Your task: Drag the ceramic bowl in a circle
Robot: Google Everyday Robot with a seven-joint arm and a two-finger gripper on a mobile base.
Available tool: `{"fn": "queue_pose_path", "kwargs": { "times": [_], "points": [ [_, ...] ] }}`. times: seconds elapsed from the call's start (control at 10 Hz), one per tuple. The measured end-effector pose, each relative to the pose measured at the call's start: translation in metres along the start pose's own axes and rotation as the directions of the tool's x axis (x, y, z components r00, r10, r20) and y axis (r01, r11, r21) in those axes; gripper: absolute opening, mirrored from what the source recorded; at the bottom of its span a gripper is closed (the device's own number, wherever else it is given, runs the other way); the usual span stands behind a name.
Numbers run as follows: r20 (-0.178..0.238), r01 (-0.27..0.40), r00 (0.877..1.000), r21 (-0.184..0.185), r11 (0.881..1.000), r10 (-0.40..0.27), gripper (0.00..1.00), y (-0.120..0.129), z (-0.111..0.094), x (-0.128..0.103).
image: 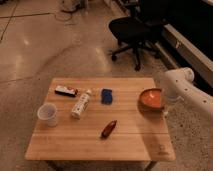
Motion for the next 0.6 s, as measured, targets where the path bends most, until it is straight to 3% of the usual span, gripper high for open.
{"fn": "queue_pose_path", "kwargs": {
  "times": [0.3,0.6],
  "points": [
    [0.087,0.130,0.988,-0.036,0.991,-0.126,0.00,0.016,0.007,-0.060],
    [0.151,0.227,0.963,-0.012,0.974,-0.222,0.00,-0.005,0.013,-0.108]
  ]
}}
